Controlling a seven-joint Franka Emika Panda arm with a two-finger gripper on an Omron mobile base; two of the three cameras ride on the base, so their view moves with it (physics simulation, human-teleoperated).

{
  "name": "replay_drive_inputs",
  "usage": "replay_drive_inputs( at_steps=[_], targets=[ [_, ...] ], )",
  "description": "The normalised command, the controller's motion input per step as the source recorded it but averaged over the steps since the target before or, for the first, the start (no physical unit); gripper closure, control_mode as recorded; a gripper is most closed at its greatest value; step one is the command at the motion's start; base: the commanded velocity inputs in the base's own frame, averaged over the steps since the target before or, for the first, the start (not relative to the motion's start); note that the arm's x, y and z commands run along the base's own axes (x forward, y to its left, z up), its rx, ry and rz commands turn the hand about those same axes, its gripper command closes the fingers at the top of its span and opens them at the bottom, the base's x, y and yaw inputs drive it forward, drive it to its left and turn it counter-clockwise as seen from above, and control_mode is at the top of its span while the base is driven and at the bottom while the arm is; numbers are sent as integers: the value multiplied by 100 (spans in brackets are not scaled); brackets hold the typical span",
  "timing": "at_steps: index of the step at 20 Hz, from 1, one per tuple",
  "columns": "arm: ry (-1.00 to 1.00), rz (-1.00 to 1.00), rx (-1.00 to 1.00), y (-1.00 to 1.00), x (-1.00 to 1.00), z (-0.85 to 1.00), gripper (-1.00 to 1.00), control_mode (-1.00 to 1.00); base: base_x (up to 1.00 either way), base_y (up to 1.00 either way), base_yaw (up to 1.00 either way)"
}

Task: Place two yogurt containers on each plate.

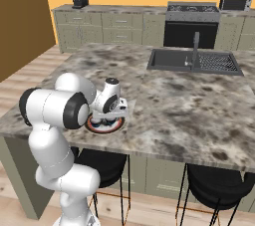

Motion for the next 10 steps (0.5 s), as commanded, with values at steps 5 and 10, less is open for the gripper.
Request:
replay_drive_inputs(
  at_steps=[5,10],
  targets=[
    [0,4,-3,0,1,-3,100,-100,0,0,0],
    [0,0,0,0,0,0,-100,-100,0,0,0]
  ],
)
